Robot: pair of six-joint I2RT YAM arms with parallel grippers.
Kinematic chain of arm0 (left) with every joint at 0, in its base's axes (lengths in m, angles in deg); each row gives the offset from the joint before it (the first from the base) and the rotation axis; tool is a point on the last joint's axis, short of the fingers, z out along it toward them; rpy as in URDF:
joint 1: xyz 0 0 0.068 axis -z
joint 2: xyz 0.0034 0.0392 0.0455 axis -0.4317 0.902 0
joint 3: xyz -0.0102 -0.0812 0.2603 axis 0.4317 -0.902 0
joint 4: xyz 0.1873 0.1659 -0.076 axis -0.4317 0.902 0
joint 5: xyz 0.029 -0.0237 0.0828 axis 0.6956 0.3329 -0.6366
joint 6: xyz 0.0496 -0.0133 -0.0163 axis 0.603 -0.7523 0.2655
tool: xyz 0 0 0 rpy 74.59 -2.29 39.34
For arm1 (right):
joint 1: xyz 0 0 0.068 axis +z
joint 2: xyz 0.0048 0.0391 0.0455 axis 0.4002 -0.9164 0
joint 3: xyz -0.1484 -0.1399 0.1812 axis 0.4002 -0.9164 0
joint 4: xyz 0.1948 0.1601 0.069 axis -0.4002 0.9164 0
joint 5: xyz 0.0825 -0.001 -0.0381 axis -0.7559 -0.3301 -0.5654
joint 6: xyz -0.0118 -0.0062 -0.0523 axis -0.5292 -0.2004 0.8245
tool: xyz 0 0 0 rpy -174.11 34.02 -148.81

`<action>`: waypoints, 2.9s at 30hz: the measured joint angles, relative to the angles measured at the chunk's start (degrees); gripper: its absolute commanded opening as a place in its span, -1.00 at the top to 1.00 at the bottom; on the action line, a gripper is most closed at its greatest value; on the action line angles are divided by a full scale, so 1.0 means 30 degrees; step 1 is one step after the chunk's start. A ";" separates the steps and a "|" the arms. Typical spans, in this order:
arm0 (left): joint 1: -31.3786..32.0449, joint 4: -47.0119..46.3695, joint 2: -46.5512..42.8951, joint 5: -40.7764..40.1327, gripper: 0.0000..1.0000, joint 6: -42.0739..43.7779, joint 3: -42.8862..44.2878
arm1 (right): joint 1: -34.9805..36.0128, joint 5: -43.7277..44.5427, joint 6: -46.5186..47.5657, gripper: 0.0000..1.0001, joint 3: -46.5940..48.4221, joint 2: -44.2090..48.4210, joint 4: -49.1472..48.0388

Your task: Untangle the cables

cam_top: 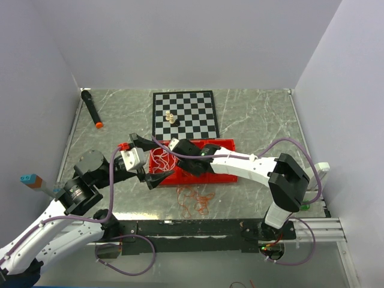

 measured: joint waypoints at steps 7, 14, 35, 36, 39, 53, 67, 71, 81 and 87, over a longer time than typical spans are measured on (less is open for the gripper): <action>0.0000 0.0044 0.0015 -0.0015 -0.93 -0.0080 0.0000 | 0.0175 0.0466 0.0080 -0.08 -0.0546 0.0000 -0.0146; -0.0029 -0.0670 0.0015 -0.1683 -0.93 -0.1035 0.0036 | 0.0211 0.0699 0.0080 0.02 -0.0925 0.0000 -0.0350; -0.0874 -0.5887 0.0138 -0.9668 -0.93 -0.2047 0.4422 | 0.0590 0.2106 0.0007 1.00 -0.1588 -0.0532 -0.1166; -0.0918 -0.5960 0.0153 -0.9850 -0.93 -0.2040 0.4459 | 0.0583 0.2259 -0.0102 1.00 -0.1770 -0.0182 -0.1370; -0.1013 -0.6098 0.0168 -1.0185 -0.93 -0.2025 0.4481 | 0.0466 0.2783 -0.0437 1.00 -0.2404 0.1479 -0.2025; -0.1100 -0.6033 0.0182 -0.9661 -0.93 -0.1902 0.4481 | -0.3322 0.1450 -0.3781 0.02 -0.5362 0.9748 -0.4284; -0.1115 -0.4940 0.0160 -0.7519 -0.93 -0.1705 0.3861 | -0.3249 -0.1341 -0.6448 -0.26 -0.5508 0.8029 -0.3672; -0.1122 -0.4758 0.0160 -0.7278 -0.93 -0.1479 0.3672 | -0.3300 -0.0342 -0.7439 -0.23 -0.2550 0.4867 -0.3599; -0.1166 -0.4692 -0.0095 -0.6987 -0.93 -0.1384 0.3592 | -0.3293 0.4109 -1.0907 -0.08 0.3512 -0.1610 -0.1625; -0.1166 -0.4758 -0.0306 -0.6980 -0.93 -0.1341 0.3308 | -0.3293 0.5960 -1.2881 -0.03 0.4160 -0.2280 0.0503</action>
